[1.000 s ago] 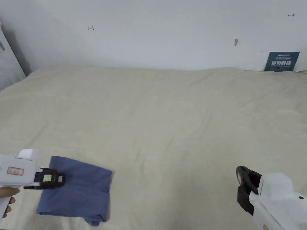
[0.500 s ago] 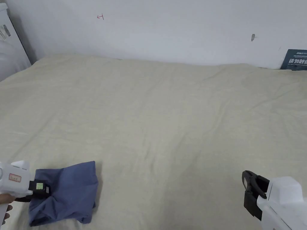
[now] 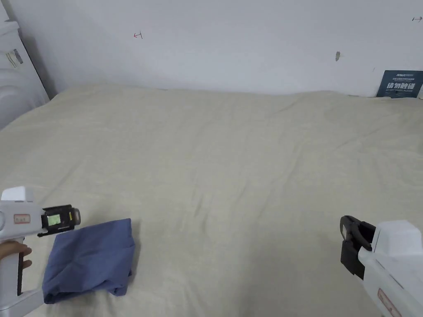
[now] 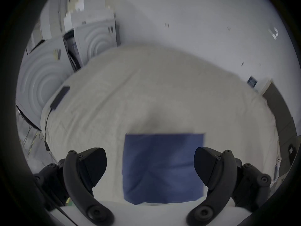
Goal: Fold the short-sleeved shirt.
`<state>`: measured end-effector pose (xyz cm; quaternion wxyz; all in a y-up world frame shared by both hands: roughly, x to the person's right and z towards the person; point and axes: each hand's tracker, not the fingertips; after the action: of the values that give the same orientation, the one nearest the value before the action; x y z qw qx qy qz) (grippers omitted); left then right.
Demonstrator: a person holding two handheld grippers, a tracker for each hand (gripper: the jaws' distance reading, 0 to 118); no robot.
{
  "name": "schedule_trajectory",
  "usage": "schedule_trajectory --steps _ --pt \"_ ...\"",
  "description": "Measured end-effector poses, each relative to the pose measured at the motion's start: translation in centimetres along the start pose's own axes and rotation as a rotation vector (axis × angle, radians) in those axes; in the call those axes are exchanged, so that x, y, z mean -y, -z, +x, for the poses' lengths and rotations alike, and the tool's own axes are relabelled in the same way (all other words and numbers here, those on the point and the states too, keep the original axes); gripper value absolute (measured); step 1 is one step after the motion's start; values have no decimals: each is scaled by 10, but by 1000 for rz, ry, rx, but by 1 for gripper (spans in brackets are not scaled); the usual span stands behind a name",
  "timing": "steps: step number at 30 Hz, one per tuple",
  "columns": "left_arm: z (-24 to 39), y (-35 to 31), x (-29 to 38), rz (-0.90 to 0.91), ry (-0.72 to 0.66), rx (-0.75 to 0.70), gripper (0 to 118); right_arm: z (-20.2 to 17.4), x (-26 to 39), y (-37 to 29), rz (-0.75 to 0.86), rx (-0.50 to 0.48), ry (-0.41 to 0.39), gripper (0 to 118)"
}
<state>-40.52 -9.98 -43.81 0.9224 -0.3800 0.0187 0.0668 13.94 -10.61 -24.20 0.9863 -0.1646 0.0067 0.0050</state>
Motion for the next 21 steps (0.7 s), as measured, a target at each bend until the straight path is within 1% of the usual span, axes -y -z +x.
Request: schedule_trajectory --steps 4,5,6,8,11,14,21 --pt "40 -55 -15 125 34 69 110 5 -24 -18 48 38 3 0" --pt "52 -68 -17 159 46 66 109 6 -30 -22 54 49 -1 0" --pt "63 -79 -19 188 61 60 109 29 -32 -19 69 58 -8 0" --pt "90 -102 -18 286 109 53 109 34 -44 -27 94 84 -21 0" --pt "129 -133 -13 419 143 38 109 43 -57 -41 135 108 -32 0" --pt "164 -153 0 535 185 48 108 50 -66 -53 166 130 -42 0" --pt "229 -174 44 714 199 111 107 68 -72 -73 223 178 -42 0"
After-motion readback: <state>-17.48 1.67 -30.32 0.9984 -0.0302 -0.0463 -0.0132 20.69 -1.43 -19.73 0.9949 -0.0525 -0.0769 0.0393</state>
